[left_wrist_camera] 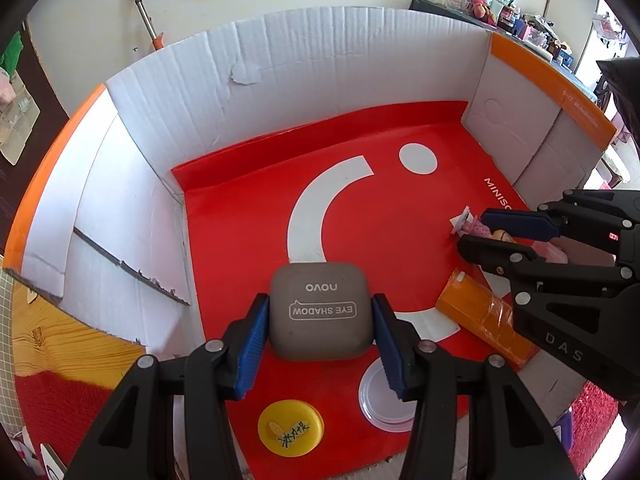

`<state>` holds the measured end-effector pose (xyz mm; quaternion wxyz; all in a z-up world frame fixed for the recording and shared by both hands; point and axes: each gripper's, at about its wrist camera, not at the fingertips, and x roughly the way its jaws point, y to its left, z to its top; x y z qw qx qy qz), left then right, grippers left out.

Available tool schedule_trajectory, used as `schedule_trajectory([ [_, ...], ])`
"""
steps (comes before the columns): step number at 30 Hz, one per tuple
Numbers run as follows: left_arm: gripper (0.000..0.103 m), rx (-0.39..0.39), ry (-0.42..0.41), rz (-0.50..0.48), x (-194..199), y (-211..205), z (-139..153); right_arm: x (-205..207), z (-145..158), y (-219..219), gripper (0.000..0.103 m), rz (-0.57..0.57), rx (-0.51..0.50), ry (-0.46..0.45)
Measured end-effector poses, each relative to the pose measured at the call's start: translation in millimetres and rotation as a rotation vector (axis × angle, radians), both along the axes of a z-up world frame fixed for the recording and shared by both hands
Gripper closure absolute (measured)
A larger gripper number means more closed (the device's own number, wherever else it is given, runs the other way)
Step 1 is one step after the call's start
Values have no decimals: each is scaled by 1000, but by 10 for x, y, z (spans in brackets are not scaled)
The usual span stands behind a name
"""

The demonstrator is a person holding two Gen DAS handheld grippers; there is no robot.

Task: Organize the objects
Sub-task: 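Lower the doll figure onto the box floor and release while the left gripper releases the grey case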

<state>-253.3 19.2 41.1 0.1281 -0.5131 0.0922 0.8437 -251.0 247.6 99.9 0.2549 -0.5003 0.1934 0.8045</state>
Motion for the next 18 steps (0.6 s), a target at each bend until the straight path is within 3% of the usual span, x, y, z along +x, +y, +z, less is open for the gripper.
schedule_trajectory([
  [18, 50, 8, 7, 7, 15, -44, 40, -139, -31, 63, 78, -41, 5, -11],
])
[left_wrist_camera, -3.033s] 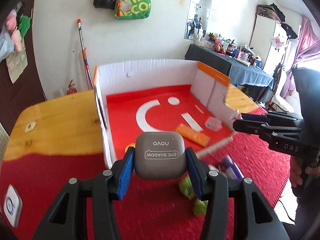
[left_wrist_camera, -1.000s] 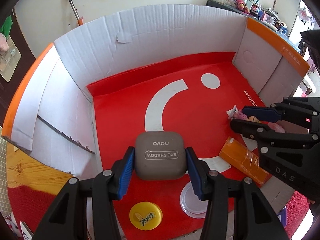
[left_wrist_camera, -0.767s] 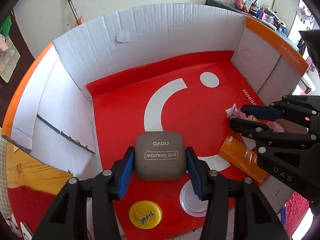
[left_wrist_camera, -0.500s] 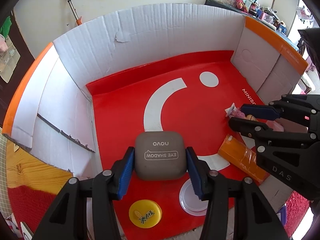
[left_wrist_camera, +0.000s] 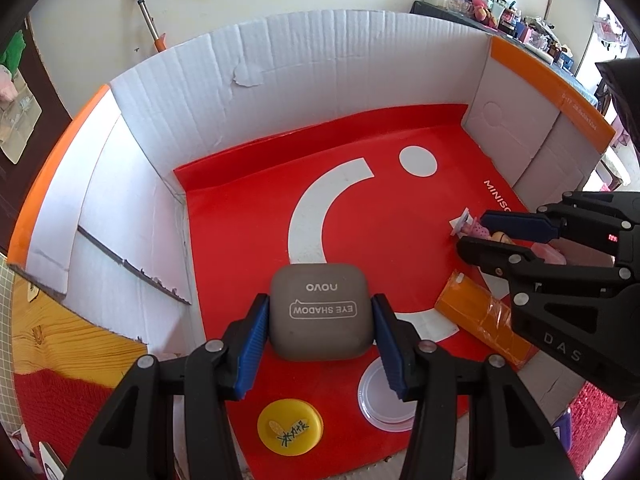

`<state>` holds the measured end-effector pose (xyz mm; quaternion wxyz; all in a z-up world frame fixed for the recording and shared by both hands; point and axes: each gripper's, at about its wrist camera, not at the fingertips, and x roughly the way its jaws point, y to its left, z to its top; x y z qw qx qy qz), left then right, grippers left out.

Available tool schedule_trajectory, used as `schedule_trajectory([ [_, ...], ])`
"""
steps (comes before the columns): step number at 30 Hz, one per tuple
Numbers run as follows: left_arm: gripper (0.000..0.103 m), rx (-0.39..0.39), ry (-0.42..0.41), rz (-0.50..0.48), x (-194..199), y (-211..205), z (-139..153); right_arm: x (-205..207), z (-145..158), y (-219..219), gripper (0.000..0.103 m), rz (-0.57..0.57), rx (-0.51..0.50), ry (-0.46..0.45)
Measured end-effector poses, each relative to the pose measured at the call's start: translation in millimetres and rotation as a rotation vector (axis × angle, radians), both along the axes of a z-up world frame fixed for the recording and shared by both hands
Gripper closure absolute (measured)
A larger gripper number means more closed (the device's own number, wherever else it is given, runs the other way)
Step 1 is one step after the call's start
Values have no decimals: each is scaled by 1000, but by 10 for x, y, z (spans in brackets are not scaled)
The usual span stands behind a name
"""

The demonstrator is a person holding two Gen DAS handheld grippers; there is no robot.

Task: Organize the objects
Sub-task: 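Lower the doll figure onto the box floor and release while the left gripper releases the grey case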

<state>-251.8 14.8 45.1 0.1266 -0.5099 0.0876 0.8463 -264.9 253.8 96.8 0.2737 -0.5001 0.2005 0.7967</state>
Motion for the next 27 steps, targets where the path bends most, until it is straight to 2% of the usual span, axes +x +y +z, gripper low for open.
schedule_trajectory([
  [10, 50, -1, -2, -2, 4, -149, -21, -69, -3, 31, 78, -12, -3, -6],
  [27, 45, 20, 10, 7, 87, 58, 40, -92, 5, 83, 77, -31, -3, -16],
])
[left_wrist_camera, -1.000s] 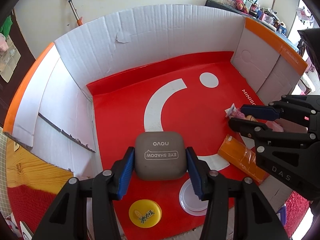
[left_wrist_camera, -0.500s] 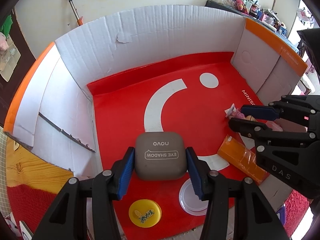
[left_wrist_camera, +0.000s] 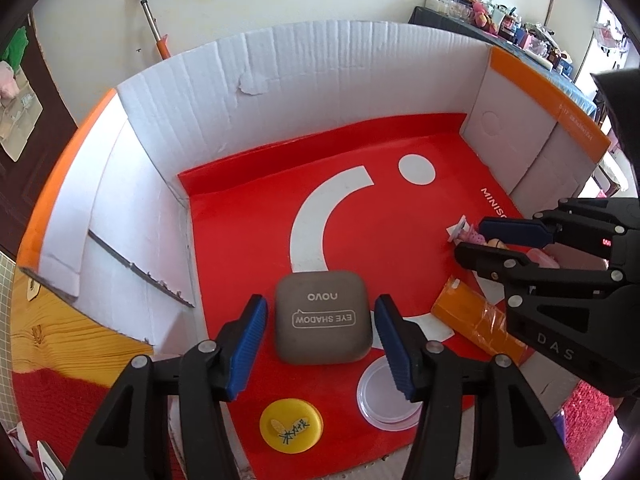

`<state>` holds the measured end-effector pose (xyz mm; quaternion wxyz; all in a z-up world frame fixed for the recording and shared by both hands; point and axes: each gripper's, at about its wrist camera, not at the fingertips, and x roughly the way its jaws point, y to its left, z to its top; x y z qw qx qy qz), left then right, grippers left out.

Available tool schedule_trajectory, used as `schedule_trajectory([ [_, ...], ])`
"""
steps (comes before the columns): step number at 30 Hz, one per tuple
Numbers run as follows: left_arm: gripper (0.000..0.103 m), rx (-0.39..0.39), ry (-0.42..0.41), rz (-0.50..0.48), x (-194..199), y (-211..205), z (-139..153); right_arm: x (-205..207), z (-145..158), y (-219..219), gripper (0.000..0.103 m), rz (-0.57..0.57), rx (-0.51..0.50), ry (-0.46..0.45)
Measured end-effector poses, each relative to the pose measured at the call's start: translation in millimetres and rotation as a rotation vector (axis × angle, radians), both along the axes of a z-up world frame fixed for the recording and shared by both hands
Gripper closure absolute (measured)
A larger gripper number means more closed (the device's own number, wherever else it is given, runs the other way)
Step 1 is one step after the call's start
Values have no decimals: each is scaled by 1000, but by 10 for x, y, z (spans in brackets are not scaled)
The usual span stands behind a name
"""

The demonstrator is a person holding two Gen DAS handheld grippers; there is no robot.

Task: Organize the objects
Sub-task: 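Lower the doll figure onto the box floor and release while the left gripper releases the grey case, then lift both open grippers out of the box back toward the remaining items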

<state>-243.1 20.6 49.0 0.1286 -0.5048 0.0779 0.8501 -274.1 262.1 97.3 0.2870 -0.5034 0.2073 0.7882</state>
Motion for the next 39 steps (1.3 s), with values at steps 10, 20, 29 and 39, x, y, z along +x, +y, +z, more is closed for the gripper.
schedule_trajectory([
  [10, 45, 21, 12, 1, -35, 40, -21, -36, 39, 28, 77, -11, 2, 5],
  [20, 45, 56, 32, 8, 12, -55, 52, -3, 167, -38, 77, -24, 28, 19],
  [29, 37, 137, 124, 21, 234, -204, 375, 159, 567, -27, 77, -23, 87, 111],
  [39, 26, 185, 253, 20, 668, -320, 716, 513, 991, -501, 77, -13, 169, 228],
])
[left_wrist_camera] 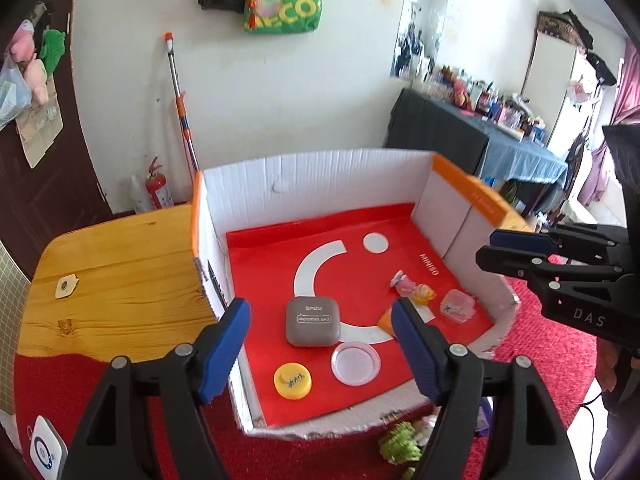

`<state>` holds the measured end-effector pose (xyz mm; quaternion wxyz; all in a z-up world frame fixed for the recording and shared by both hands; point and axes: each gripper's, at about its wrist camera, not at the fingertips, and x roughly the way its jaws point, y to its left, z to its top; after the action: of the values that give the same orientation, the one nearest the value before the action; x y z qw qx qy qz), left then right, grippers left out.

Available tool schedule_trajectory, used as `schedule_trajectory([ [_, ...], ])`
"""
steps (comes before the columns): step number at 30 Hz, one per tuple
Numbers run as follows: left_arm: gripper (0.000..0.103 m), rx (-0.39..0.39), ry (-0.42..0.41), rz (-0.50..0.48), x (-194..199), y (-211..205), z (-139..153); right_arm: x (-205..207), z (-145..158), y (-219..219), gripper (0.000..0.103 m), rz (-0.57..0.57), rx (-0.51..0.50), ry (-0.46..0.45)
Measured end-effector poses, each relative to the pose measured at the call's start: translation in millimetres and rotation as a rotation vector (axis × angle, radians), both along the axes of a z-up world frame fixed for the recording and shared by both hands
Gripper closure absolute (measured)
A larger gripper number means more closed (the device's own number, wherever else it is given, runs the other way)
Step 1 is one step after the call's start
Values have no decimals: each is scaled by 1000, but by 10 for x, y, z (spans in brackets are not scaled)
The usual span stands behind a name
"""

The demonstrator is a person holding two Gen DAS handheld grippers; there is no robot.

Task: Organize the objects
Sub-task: 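Lift both open grippers out of the box back toward the remaining items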

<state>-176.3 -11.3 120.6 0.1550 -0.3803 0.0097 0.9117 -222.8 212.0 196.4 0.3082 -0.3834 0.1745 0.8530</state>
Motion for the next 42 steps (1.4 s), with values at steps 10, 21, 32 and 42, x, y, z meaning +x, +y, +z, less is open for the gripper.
schedule_trajectory([
  [10, 20, 53, 66, 42, 461, -73, 49, 242, 43, -449, 37, -13, 117, 65],
  [21, 5, 36, 114, 123, 901, -103, -142, 582, -191, -788, 30, -87, 110, 127],
  [32, 4, 59, 48, 137, 1128, 4, -491, 721, -582, -1036, 23, -170, 121, 91],
  [42, 3, 54, -56, 109, 1174, 156, -839, 694, -989, -995, 23, -193, 34, 49],
])
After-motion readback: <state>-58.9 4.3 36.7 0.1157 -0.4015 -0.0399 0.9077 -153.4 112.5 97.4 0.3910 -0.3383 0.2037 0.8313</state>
